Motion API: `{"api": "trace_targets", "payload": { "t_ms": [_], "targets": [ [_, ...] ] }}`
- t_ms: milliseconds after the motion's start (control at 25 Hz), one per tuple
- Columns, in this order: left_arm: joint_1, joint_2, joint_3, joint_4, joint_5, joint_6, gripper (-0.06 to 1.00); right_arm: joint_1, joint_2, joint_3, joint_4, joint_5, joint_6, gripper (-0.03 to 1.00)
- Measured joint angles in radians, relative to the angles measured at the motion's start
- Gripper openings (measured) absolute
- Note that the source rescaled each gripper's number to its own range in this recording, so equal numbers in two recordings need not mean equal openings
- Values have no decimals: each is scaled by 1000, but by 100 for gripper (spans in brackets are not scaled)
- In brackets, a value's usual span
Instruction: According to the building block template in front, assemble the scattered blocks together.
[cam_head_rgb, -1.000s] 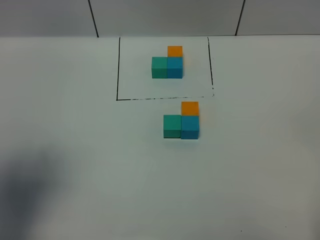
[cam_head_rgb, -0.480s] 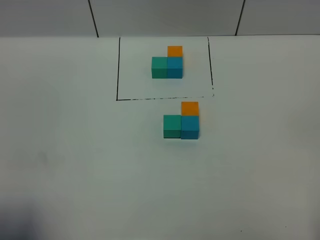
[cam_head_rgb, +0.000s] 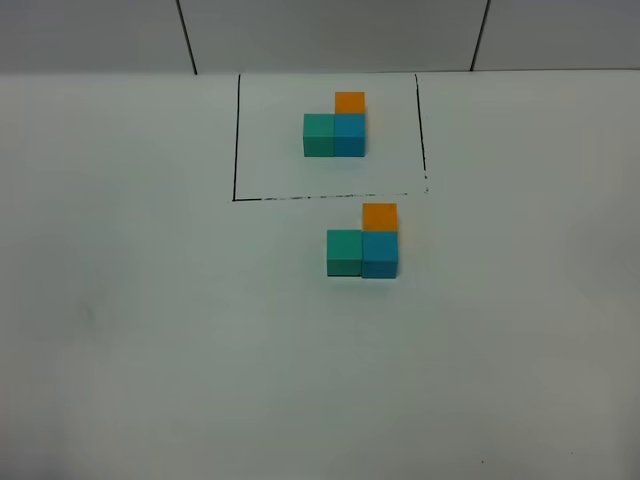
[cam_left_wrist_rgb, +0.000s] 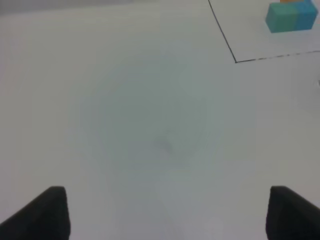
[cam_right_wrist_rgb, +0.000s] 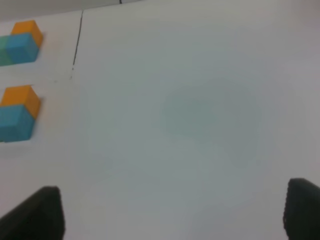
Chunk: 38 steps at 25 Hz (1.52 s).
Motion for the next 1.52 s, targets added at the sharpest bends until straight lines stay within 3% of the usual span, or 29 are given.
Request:
{"api": "trace_targets", "payload": {
  "t_ms": [1520],
  "targets": [
    [0, -5, 18, 1, 26, -27, 78, 0, 0, 0, 0, 0, 0, 77]
  ]
}}
